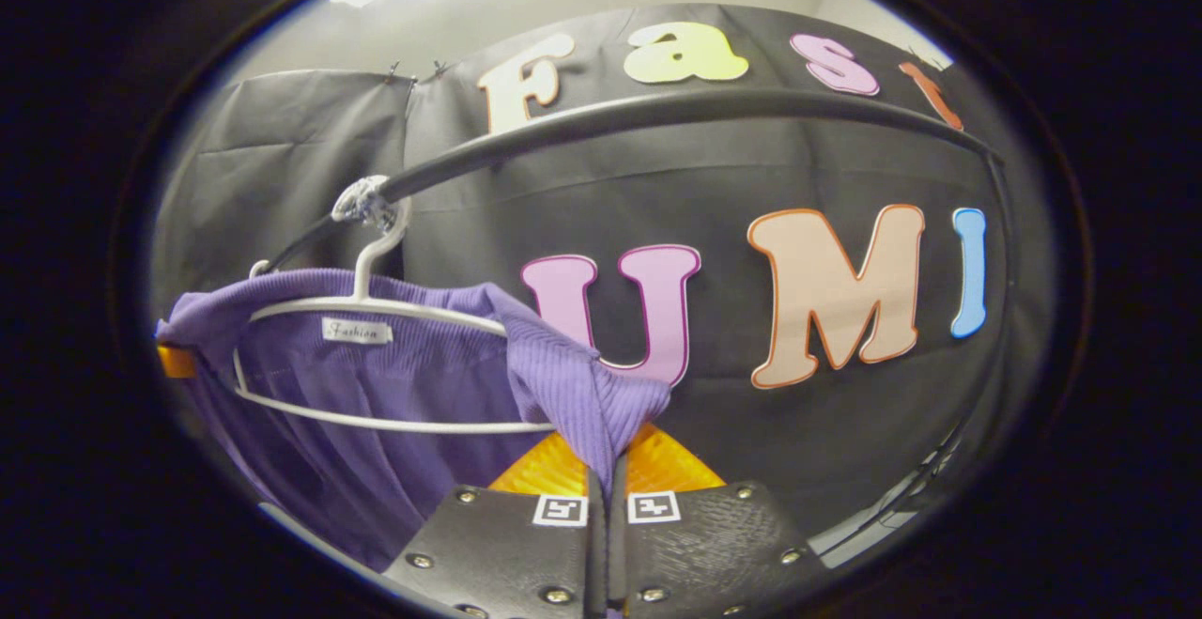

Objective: Grasp the clothes on the hanger with both hands and then place them into the laundry hamper below.

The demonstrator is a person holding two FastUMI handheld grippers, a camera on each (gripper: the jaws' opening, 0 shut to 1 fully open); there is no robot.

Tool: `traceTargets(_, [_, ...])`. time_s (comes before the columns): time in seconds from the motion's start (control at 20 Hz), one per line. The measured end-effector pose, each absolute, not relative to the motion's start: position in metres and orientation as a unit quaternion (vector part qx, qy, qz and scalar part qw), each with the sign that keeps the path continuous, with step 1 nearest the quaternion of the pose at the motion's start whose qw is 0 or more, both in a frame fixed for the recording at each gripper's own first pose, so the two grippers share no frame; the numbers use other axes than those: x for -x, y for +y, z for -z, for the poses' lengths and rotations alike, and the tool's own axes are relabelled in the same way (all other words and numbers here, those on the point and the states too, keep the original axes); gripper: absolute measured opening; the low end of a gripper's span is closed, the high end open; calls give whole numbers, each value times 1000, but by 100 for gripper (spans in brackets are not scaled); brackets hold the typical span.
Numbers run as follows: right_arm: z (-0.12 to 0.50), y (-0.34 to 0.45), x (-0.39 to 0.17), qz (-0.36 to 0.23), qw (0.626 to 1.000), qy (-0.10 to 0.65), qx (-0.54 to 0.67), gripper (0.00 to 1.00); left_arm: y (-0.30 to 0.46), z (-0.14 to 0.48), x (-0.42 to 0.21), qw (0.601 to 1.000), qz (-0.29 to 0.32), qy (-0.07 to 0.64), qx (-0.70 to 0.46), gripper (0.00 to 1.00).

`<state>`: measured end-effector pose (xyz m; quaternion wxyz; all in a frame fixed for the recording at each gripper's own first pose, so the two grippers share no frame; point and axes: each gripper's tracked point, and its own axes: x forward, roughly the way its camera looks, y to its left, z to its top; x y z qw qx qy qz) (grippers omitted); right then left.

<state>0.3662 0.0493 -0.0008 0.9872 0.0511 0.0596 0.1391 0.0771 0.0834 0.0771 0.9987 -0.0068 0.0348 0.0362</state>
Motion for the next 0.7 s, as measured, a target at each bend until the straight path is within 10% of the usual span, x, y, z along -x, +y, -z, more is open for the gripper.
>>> traceTargets(0.7, [-35,34,-462,-57,997,-13,-54,1,151,-104,-180,999,-48,-6,-13,0])
